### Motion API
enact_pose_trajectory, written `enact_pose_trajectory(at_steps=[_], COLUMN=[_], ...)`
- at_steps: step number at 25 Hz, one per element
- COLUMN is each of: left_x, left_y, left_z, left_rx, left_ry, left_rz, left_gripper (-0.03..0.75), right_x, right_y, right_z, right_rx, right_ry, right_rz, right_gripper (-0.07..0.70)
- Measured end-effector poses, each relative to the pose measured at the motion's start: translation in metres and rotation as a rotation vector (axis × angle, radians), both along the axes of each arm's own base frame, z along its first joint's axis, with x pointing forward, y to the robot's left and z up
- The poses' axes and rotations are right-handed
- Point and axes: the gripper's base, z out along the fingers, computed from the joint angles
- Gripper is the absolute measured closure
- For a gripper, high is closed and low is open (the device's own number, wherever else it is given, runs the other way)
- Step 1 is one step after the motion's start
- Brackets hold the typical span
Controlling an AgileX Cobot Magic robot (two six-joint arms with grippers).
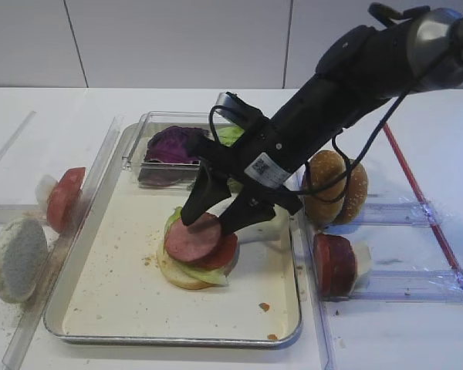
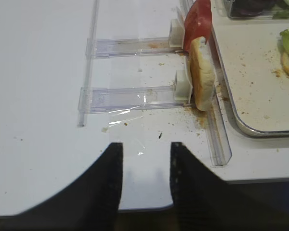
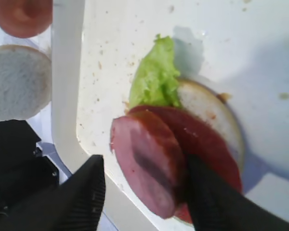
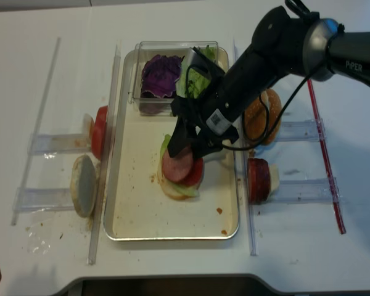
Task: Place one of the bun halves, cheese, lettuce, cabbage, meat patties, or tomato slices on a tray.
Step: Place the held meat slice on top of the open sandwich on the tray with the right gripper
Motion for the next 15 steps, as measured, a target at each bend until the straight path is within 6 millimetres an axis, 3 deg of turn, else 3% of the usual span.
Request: enact_pose_trajectory(at_steps=[15], left_x=[0.000], left_y=[0.000], left_z=[0.000], left_rx=[0.000], left_ry=[0.000], left_rz=[0.000], left_gripper=[0.482], right_x=[0.014], right_y=[-0.006], right_z=[0.030], right_rx=[-0.196], right_ry=[-0.012], right_rz=[0.046], right_gripper=[0.227])
